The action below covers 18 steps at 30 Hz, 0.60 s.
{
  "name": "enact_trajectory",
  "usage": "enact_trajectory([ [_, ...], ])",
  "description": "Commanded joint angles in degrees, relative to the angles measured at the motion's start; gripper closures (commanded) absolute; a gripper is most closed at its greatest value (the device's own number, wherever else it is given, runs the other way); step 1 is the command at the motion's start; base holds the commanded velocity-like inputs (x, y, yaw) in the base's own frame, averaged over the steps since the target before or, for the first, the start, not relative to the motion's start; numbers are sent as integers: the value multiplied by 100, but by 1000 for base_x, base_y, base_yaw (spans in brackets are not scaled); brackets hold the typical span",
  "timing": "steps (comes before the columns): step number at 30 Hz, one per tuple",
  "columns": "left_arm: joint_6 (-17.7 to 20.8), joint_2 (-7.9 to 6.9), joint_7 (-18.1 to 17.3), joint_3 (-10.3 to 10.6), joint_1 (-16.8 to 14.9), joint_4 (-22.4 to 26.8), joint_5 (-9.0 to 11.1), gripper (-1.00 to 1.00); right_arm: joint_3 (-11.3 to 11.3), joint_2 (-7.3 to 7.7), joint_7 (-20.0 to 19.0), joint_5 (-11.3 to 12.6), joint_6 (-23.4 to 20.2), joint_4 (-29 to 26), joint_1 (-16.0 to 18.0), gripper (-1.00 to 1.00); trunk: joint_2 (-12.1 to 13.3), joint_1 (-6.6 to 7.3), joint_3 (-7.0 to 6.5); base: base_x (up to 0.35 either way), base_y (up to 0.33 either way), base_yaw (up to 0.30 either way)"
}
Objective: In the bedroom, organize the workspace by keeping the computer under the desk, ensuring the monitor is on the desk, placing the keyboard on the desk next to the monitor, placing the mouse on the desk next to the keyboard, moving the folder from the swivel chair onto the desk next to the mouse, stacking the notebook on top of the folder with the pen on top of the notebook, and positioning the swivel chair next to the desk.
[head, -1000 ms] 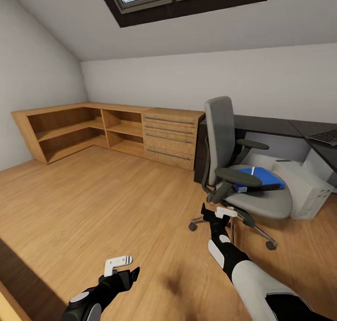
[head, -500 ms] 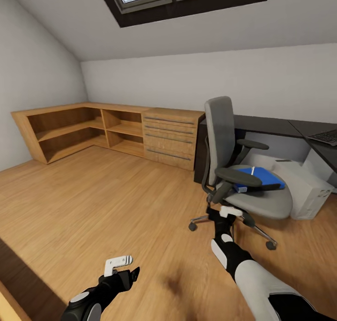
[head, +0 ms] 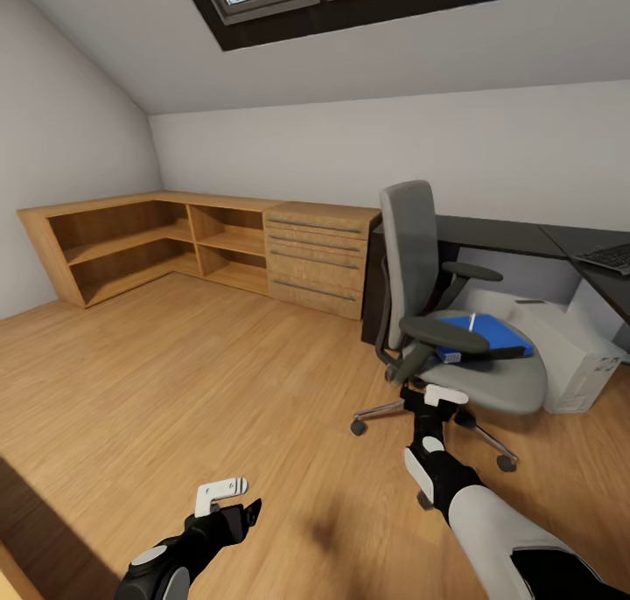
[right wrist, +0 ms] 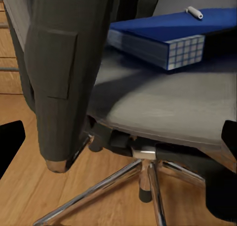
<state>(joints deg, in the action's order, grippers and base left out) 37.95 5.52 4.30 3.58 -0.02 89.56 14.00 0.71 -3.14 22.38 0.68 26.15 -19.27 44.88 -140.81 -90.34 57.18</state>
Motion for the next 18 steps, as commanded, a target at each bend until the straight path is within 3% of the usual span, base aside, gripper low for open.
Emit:
enact_trajectory([
  [1, 22, 1, 45, 2, 0, 9, 59, -100, 8, 22, 14, 4, 22, 3, 3, -100, -2, -1, 5, 215, -143, 0],
  [11, 20, 2, 45, 10, -1, 9, 67, -100, 16, 129, 36, 1, 22, 3, 11, -100, -2, -1, 5, 98, -71, 0],
  [18, 20, 2, 52, 19, 1, 1, 62, -100, 17, 225, 466, 2, 22, -6, 12, -100, -2, -1, 5, 3, -106, 0],
])
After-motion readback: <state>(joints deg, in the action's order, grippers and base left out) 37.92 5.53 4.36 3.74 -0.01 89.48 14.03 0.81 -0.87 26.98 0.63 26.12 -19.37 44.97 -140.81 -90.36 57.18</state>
